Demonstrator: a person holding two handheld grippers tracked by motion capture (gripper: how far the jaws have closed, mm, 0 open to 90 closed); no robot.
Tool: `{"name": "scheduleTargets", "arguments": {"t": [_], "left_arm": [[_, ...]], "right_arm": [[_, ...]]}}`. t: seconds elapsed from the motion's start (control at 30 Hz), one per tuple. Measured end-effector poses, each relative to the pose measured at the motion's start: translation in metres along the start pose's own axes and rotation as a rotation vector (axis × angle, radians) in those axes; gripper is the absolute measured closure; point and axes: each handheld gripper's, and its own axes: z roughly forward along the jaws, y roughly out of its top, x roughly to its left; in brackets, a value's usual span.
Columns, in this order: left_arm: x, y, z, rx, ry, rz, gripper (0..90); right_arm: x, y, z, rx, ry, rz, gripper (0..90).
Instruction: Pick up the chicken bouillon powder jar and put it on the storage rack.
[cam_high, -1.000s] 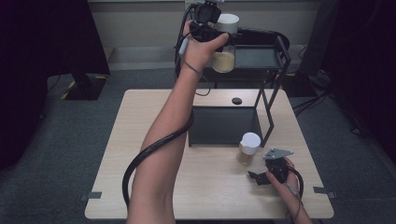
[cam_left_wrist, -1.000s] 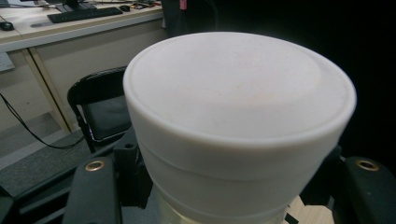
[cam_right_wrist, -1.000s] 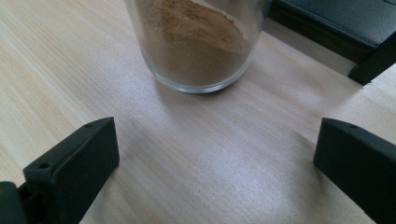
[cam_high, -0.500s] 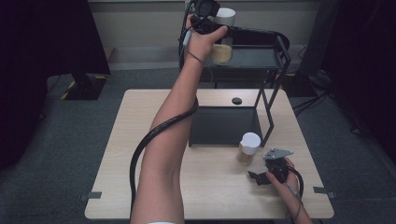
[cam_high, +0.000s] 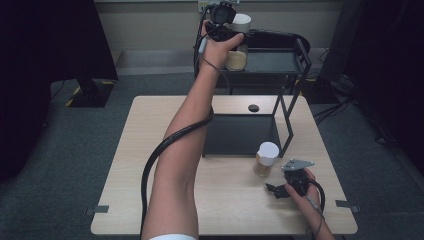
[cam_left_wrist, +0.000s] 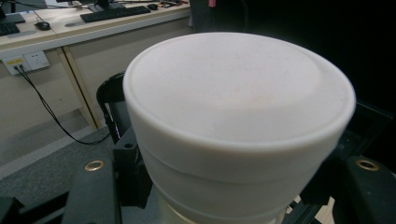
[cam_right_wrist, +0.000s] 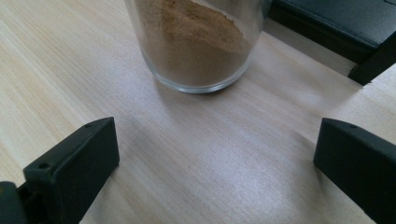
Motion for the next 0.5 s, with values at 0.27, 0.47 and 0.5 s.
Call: {"name": "scheduleTargets", "arguments": {"t": [0.27, 0.47, 0.5], "left_arm": [[-0.0018, -0.0055, -0.0002, -0.017, 0.001, 0.005, 34.5], [-0.002, -0.0047, -0.0002, -0.013, 0.003, 0.003, 34.2], [-0.0017, -0.0052, 0.0, -0.015, 0.002, -0.001, 32.8]], "right_arm": [[0.0, -0.0002, 0.0001, -0.001, 0.0, -0.001, 0.0], [-0.0001, -0.0002, 0.0001, -0.001, 0.0, -0.001, 0.0], [-0.0001, -0.0002, 0.0001, -0.001, 0.0, -0.001, 0.0]]}}
